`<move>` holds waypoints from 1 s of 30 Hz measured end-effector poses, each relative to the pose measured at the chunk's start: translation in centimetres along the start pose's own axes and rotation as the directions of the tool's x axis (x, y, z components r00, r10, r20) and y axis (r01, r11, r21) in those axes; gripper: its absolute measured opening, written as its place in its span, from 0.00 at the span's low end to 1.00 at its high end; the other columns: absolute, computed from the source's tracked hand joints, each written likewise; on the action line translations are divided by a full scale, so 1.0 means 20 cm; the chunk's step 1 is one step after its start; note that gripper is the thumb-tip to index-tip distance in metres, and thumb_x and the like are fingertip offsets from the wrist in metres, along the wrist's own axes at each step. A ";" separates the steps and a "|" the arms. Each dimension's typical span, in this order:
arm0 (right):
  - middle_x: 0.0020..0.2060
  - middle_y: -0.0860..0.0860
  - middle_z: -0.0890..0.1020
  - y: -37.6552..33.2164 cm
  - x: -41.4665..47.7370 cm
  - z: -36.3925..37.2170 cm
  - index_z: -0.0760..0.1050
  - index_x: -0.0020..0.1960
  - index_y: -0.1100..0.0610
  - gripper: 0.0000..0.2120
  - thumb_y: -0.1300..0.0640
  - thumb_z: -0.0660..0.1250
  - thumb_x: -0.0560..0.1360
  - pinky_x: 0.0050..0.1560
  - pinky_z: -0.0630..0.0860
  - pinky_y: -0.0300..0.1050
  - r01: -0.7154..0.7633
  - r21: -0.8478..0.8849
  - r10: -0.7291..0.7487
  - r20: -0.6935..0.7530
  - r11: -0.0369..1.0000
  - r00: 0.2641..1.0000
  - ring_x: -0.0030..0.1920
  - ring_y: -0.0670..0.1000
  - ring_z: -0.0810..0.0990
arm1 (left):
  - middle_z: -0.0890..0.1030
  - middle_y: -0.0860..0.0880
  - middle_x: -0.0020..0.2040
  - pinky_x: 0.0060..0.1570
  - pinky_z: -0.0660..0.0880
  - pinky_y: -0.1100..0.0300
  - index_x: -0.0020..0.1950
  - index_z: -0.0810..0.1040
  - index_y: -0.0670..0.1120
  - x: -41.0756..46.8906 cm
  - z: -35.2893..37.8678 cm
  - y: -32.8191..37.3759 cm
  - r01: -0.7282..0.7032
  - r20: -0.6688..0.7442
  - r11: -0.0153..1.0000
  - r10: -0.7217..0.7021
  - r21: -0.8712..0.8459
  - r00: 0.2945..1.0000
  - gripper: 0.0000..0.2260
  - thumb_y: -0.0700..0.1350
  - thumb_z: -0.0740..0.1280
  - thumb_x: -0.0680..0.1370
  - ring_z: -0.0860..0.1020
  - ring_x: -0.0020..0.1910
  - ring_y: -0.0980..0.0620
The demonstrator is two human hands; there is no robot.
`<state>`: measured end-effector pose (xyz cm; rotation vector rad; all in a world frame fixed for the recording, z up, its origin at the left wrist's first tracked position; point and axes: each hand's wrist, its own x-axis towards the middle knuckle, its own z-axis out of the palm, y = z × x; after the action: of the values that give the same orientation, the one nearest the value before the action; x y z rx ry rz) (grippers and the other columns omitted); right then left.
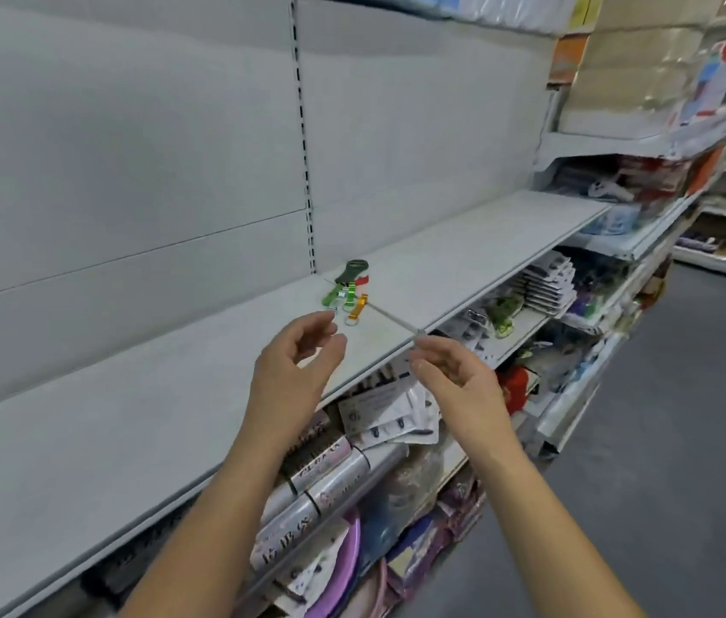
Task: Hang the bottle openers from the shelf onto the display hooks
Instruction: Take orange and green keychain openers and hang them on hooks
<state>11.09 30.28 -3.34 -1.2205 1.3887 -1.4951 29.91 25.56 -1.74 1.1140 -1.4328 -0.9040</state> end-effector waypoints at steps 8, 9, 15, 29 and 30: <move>0.51 0.47 0.85 0.06 0.65 0.01 0.80 0.58 0.51 0.10 0.60 0.69 0.78 0.49 0.77 0.30 0.029 -0.078 -0.023 0.074 0.997 0.997 0.52 0.42 0.82 | 0.82 0.59 0.56 0.56 0.74 0.63 0.64 0.79 0.54 0.48 0.08 -0.13 0.093 0.035 0.974 -0.102 0.208 0.994 0.20 0.54 0.75 0.74 0.79 0.55 0.60; 0.51 0.47 0.85 0.06 0.73 0.02 0.80 0.58 0.51 0.10 0.60 0.69 0.78 0.49 0.77 0.30 0.034 -0.088 -0.026 0.087 0.996 0.996 0.52 0.42 0.82 | 0.81 0.59 0.56 0.55 0.74 0.64 0.64 0.79 0.55 0.53 0.08 -0.15 0.109 0.045 0.958 -0.126 0.265 0.991 0.21 0.56 0.75 0.73 0.79 0.55 0.60; 0.49 0.46 0.85 0.08 1.13 0.10 0.81 0.59 0.53 0.11 0.59 0.70 0.77 0.46 0.76 0.27 0.068 -0.120 -0.046 0.174 0.991 0.984 0.46 0.35 0.82 | 0.79 0.59 0.56 0.50 0.74 0.64 0.66 0.78 0.56 0.70 0.15 -0.23 0.201 0.060 0.840 -0.266 0.503 0.962 0.27 0.61 0.77 0.69 0.77 0.52 0.62; 0.52 0.43 0.84 0.19 1.59 0.32 0.83 0.57 0.51 0.11 0.56 0.72 0.75 0.60 0.78 0.41 0.275 -0.227 -0.057 0.666 0.934 0.743 0.54 0.41 0.82 | 0.78 0.59 0.49 0.49 0.74 0.63 0.52 0.85 0.57 0.76 0.36 -0.27 0.309 -0.174 0.587 -0.276 0.748 0.945 0.13 0.58 0.76 0.70 0.75 0.48 0.61; 0.53 0.42 0.83 0.19 1.60 0.33 0.83 0.56 0.50 0.10 0.55 0.71 0.75 0.60 0.77 0.41 0.330 -0.247 -0.067 0.701 0.911 0.710 0.55 0.41 0.81 | 0.79 0.59 0.48 0.49 0.74 0.63 0.52 0.85 0.57 0.76 0.36 -0.28 0.311 -0.181 0.588 -0.270 0.747 0.946 0.12 0.57 0.76 0.71 0.75 0.47 0.61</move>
<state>8.53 -2.52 -2.53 -1.9636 1.0403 -0.7596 23.51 9.17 -3.82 2.0575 -1.6707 -0.4348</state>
